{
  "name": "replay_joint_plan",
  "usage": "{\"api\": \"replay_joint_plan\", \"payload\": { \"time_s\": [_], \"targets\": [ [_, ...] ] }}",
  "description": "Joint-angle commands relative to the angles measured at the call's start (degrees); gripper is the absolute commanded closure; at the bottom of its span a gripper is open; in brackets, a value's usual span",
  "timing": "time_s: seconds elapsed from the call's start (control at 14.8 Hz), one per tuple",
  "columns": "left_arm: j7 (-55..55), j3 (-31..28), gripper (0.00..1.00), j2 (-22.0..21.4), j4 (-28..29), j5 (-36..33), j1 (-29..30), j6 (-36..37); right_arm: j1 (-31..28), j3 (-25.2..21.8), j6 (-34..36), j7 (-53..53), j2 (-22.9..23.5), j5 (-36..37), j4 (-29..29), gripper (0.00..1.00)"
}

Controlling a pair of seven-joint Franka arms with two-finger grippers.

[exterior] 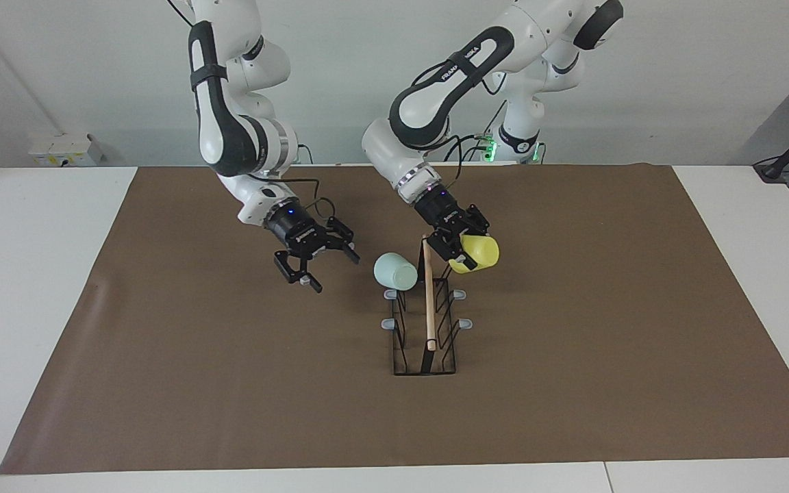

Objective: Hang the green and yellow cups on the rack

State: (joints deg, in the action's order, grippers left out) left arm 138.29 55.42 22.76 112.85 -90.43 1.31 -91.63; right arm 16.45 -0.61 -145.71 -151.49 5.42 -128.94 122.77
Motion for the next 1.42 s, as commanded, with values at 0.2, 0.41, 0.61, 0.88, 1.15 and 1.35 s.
{"api": "replay_joint_plan", "payload": {
  "time_s": [0.2, 0.41, 0.61, 0.88, 1.15, 1.35],
  "targets": [
    [3.82, -0.05, 1.0, 0.27, 1.75, -1.32, -1.66, -1.35, -10.89, 0.25, 0.24, 9.0, -2.52, 27.38, -1.12, 0.0],
    [3.83, 0.04, 1.0, 0.27, 2.37, -1.32, -1.75, -1.53, -14.77, 0.17, 0.51, 13.56, -2.52, 38.04, -2.53, 0.0],
    [3.74, 0.48, 0.0, 0.27, 2.37, -1.24, -1.93, -1.53, -16.88, -0.18, -0.28, 23.04, -2.43, 48.83, -3.58, 0.0],
    [3.56, 0.65, 0.0, 0.27, 1.76, -1.06, -2.19, -0.74, -19.52, -0.45, -0.46, 41.04, -2.43, 67.98, -6.13, 0.0],
    [2.95, 2.41, 0.0, 0.1, 0.27, -0.45, -1.93, 0.4, -21.2, -0.45, 0.16, 63.89, -3.04, 92.84, -8.33, 0.0],
    [-2.13, 4.61, 0.0, -0.52, -2.27, 4.45, -2.01, -0.21, -21.2, -0.45, 2.43, 80.16, -4.18, 112.35, -8.86, 0.0]
  ]
}}
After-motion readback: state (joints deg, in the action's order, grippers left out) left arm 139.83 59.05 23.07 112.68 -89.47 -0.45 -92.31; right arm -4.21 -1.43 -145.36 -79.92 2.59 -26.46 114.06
